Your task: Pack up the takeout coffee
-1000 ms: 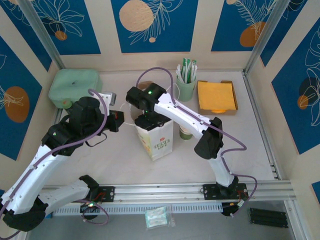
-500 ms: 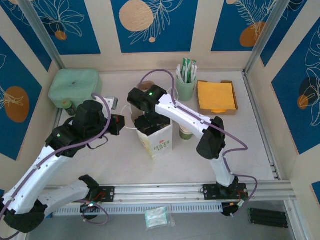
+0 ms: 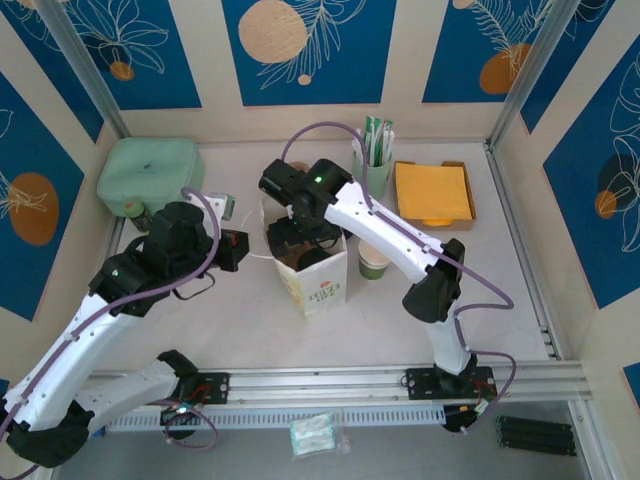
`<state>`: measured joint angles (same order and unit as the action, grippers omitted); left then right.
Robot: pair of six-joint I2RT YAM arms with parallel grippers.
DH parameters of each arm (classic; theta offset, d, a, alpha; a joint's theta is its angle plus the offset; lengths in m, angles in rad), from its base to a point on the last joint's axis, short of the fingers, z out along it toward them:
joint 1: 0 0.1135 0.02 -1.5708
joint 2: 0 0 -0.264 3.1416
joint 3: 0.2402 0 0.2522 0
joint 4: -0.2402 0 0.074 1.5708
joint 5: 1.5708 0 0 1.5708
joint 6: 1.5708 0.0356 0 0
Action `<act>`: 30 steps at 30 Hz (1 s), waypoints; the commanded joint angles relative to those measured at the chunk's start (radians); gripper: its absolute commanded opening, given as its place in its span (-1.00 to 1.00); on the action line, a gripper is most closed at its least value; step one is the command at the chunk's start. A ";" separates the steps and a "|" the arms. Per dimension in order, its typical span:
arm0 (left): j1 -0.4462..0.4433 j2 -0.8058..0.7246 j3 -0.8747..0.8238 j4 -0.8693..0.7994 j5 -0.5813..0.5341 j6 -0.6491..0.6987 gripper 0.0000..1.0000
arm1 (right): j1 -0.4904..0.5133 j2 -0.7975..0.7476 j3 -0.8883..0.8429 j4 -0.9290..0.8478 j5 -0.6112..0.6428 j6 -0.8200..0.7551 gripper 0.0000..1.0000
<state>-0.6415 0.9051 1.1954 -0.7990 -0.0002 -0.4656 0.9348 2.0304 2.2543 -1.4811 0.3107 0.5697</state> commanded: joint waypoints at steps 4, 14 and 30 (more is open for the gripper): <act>0.008 -0.007 -0.007 0.009 -0.009 -0.005 -1.00 | 0.017 -0.034 0.058 -0.060 0.018 0.010 0.89; 0.007 -0.006 -0.003 0.000 -0.024 0.002 -1.00 | 0.050 -0.059 0.126 -0.105 0.028 0.007 0.84; 0.006 -0.007 0.010 -0.008 -0.041 0.007 -1.00 | 0.106 -0.114 0.159 -0.154 0.037 0.023 0.78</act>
<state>-0.6415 0.9051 1.1954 -0.8005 -0.0238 -0.4652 1.0241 1.9533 2.3882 -1.5948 0.3408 0.5705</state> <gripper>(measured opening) 0.064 0.890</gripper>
